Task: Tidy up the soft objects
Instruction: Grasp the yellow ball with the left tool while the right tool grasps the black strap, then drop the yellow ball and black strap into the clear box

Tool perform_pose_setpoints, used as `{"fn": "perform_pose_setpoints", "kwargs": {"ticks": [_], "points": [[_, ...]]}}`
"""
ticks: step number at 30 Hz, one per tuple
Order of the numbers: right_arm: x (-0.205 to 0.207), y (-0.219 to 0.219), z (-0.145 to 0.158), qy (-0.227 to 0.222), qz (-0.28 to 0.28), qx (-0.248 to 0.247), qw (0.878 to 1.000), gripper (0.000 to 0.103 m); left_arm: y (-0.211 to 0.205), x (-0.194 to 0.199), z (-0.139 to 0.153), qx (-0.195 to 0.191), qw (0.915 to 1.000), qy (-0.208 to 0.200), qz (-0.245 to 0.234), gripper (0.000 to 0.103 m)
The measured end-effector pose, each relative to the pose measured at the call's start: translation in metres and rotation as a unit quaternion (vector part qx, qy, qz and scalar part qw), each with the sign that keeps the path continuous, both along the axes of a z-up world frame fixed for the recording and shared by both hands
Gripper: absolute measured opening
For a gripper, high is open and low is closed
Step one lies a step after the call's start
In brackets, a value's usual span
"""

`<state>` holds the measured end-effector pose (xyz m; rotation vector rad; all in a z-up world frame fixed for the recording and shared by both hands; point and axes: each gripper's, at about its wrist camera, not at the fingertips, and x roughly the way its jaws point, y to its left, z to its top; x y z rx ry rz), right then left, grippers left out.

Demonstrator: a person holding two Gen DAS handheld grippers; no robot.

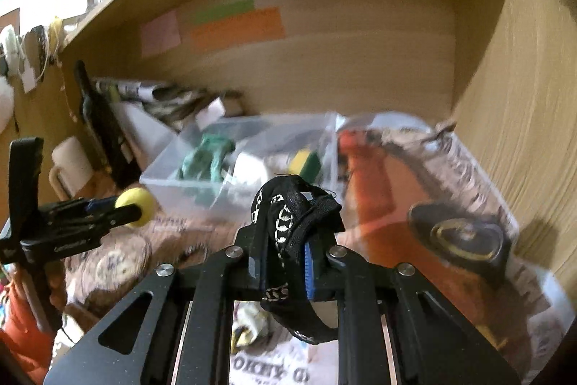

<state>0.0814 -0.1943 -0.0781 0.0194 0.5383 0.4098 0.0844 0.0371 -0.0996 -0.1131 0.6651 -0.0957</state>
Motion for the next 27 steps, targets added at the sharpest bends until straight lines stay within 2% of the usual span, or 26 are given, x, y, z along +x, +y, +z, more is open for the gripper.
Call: {"fn": "perform_pose_setpoints", "kwargs": {"ticks": [8, 16, 21, 27], "points": [[0.020, 0.001, 0.028, -0.054, -0.007, 0.005, 0.999, 0.013, 0.006, 0.016, 0.026, 0.008, 0.9994, -0.033, 0.004, 0.042], [0.045, 0.024, 0.041, -0.080, 0.016, 0.003, 0.997, 0.013, 0.013, 0.047, 0.024, 0.002, 0.9998, -0.021, 0.004, 0.042], [0.063, 0.044, 0.033, -0.072, 0.034, -0.008, 0.997, 0.013, 0.016, 0.068, 0.010, -0.002, 1.0000, 0.001, 0.001, 0.042], [0.088, 0.064, 0.006, -0.031, 0.056, -0.021, 0.998, 0.013, 0.016, 0.091, -0.009, -0.007, 0.9995, 0.031, -0.007, 0.042]]}}
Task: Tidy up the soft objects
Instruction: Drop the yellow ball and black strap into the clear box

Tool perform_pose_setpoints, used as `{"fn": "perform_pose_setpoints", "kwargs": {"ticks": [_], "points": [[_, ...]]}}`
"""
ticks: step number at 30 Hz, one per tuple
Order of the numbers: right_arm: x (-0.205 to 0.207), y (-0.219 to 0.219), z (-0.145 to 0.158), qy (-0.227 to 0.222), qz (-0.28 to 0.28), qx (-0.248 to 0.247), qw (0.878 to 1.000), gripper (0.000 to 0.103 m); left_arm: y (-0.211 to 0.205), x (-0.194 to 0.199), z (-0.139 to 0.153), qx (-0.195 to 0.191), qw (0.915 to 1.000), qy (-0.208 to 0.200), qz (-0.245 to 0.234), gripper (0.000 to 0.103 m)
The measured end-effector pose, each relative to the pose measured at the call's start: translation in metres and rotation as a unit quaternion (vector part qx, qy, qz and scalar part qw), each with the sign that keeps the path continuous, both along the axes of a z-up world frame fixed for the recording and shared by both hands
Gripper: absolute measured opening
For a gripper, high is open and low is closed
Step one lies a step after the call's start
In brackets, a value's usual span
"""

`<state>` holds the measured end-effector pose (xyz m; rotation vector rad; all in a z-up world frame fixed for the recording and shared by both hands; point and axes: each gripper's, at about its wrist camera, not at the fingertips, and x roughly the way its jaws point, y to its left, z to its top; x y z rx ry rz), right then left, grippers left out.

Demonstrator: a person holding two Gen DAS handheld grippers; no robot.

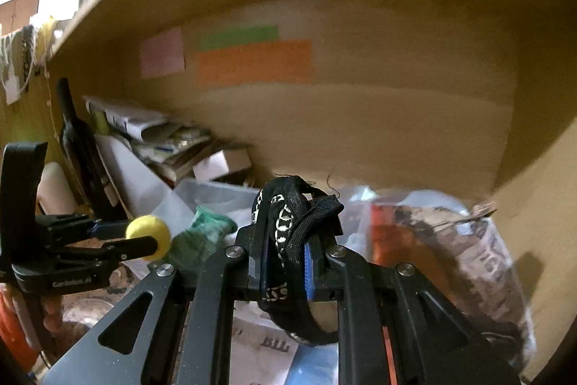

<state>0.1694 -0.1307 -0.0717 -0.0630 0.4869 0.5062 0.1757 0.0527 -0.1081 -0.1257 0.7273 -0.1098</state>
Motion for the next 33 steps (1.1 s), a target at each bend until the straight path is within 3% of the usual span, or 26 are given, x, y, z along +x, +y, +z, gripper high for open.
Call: {"fn": "perform_pose_setpoints", "kwargs": {"ticks": [10, 15, 18, 25, 31, 33], "points": [[0.025, 0.005, -0.033, 0.082, -0.007, -0.030, 0.996, 0.013, -0.005, 0.005, -0.006, 0.025, 0.9997, 0.003, -0.005, 0.045], [0.023, -0.001, -0.035, 0.103, -0.013, -0.039, 0.994, 0.017, -0.008, 0.004, -0.009, 0.030, 0.9995, 0.010, -0.007, 0.058], [0.020, -0.003, -0.035, 0.108, -0.017, -0.047, 0.993, 0.028, -0.009, -0.004, -0.007, 0.035, 0.9994, 0.004, -0.006, 0.064], [0.006, -0.016, -0.030, 0.107, -0.019, -0.036, 0.993, 0.064, -0.009, -0.016, -0.001, 0.039, 0.9992, -0.007, -0.004, 0.072], [-0.012, -0.025, -0.021, 0.092, -0.020, -0.030, 0.995, 0.071, -0.011, -0.033, 0.009, 0.048, 0.9986, -0.025, -0.001, 0.076], [-0.021, -0.029, -0.015, 0.081, -0.022, -0.027, 0.996, 0.074, -0.012, -0.041, 0.013, 0.049, 0.9983, -0.031, 0.000, 0.082]]}}
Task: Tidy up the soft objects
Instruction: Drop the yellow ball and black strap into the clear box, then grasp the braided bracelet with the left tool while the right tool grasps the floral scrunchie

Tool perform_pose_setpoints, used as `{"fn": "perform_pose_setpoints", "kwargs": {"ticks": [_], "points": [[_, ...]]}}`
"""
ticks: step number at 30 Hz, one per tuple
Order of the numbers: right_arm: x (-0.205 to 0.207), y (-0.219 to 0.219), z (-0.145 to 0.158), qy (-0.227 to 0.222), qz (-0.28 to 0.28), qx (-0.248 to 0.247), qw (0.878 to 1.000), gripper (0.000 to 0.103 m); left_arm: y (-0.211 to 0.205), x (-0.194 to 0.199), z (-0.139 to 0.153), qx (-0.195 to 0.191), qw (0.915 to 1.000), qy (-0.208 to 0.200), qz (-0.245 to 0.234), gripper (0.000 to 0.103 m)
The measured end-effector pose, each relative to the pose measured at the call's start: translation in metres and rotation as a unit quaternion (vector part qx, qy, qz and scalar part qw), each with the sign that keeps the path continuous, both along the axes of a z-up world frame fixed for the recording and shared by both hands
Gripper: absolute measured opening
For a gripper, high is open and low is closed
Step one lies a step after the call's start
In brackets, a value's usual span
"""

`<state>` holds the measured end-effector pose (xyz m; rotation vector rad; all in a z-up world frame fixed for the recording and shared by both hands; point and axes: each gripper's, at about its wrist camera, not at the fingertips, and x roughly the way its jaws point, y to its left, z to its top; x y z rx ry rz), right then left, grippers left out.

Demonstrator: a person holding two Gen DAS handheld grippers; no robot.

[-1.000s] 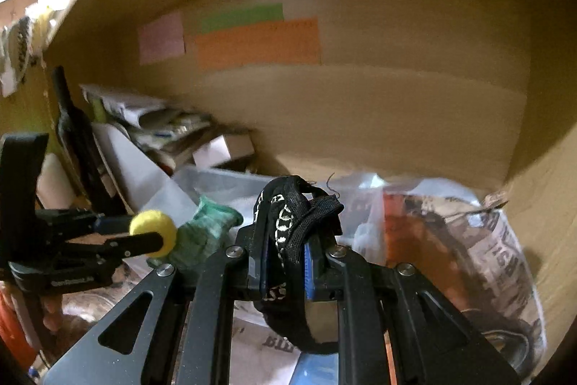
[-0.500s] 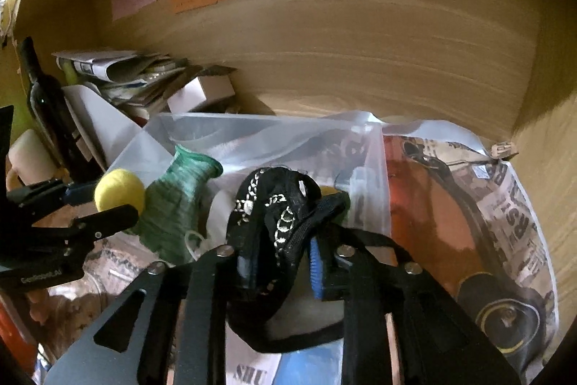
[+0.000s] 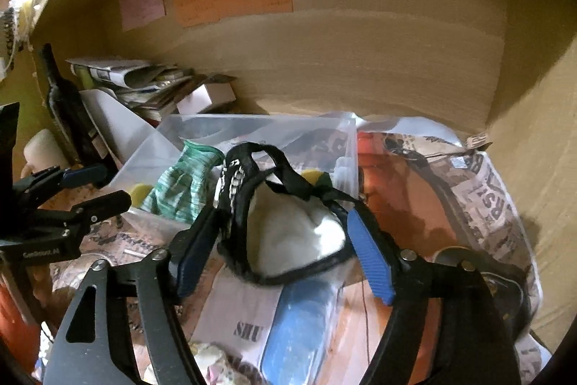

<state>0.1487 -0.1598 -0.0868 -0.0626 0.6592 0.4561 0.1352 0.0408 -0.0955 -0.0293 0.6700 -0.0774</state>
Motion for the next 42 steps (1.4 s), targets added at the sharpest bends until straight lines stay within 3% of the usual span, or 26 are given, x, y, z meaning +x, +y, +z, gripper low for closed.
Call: {"fn": "perform_pose_setpoints", "kwargs": {"ticks": [5, 12, 31, 33, 35, 37, 40, 42], "points": [[-0.024, -0.010, 0.015, -0.036, -0.007, 0.007, 0.999, 0.086, -0.002, -0.022, 0.009, 0.005, 0.9996, -0.025, 0.008, 0.098], [-0.056, -0.013, 0.007, -0.043, -0.005, 0.006, 0.999, 0.101, -0.009, -0.047, 0.007, 0.009, 0.9997, -0.024, 0.004, 0.101], [-0.086, 0.021, -0.072, 0.089, 0.054, -0.012, 0.994, 0.100, -0.026, -0.075, -0.063, 0.003, 0.9961, 0.086, -0.018, 0.101], [-0.087, 0.025, -0.078, 0.095, 0.057, -0.030, 0.993, 0.096, -0.030, -0.075, -0.065, 0.002, 0.9960, 0.086, -0.022, 0.101], [-0.086, 0.028, -0.084, 0.106, 0.064, -0.046, 0.991, 0.081, -0.035, -0.072, -0.065, 0.000, 0.9958, 0.088, -0.028, 0.101], [-0.089, 0.027, -0.084, 0.093, 0.063, -0.055, 0.992, 0.076, -0.039, -0.069, -0.066, 0.000, 0.9957, 0.087, -0.032, 0.101], [-0.088, 0.021, -0.083, 0.090, 0.060, -0.051, 0.993, 0.049, -0.047, -0.063, -0.064, -0.002, 0.9955, 0.085, -0.041, 0.101], [-0.085, 0.015, -0.082, 0.091, 0.054, -0.046, 0.993, 0.035, -0.052, -0.057, -0.065, -0.003, 0.9949, 0.088, -0.048, 0.091]]}}
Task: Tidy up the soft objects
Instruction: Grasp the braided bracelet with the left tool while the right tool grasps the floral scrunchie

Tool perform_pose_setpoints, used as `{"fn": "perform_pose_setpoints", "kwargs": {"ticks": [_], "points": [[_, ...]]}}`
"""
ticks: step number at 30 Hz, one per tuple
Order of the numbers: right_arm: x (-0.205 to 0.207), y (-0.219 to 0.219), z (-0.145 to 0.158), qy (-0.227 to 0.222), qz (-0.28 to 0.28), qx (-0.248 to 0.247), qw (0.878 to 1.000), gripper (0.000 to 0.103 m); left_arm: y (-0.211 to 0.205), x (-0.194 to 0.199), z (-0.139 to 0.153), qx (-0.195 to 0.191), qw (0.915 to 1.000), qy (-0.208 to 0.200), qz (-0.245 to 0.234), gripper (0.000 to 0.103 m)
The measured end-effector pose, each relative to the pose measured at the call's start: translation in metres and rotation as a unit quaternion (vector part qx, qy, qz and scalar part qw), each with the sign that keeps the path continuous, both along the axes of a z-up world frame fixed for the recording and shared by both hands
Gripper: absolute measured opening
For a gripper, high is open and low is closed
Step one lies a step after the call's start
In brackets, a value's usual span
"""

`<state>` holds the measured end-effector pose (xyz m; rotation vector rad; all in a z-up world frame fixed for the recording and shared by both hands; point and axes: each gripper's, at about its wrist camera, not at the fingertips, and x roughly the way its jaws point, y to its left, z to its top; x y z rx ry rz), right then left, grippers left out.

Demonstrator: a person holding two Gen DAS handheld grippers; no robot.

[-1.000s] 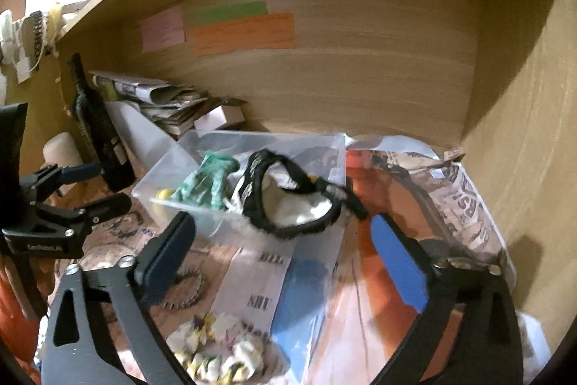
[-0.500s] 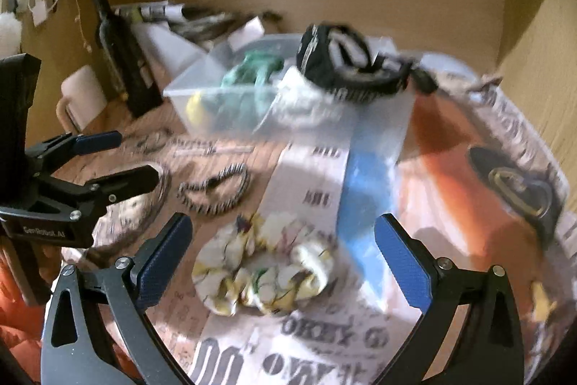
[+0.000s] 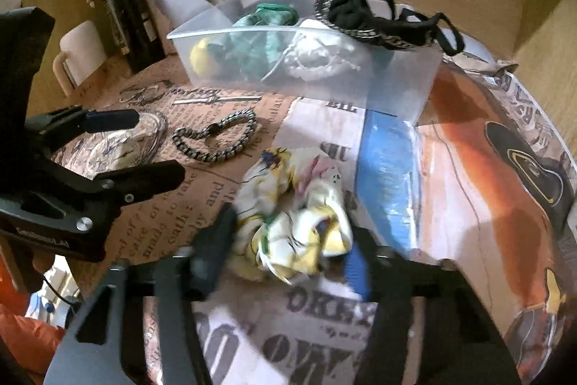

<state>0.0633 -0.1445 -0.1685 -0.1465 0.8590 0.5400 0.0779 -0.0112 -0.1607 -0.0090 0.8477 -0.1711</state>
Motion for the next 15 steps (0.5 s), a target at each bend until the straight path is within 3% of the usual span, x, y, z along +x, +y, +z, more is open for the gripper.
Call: {"fn": "perform_pose_setpoints", "kwargs": {"ticks": [2, 7, 9, 15], "points": [[0.003, -0.007, 0.001, -0.001, -0.010, 0.003, 1.000, 0.023, -0.005, 0.008, -0.003, 0.003, 0.9999, 0.011, -0.008, 0.081], [0.005, -0.023, 0.009, -0.016, -0.034, 0.010, 0.999, 0.021, -0.009, 0.018, -0.008, -0.002, 0.9997, 0.022, -0.010, 0.066], [0.006, -0.029, 0.014, -0.023, -0.039, 0.015, 0.999, 0.021, -0.009, 0.019, -0.006, -0.008, 0.9997, 0.021, -0.012, 0.051], [0.010, -0.038, 0.031, -0.047, -0.046, 0.023, 0.998, 0.020, -0.008, 0.022, -0.006, -0.018, 0.9996, 0.020, -0.013, 0.025]]}}
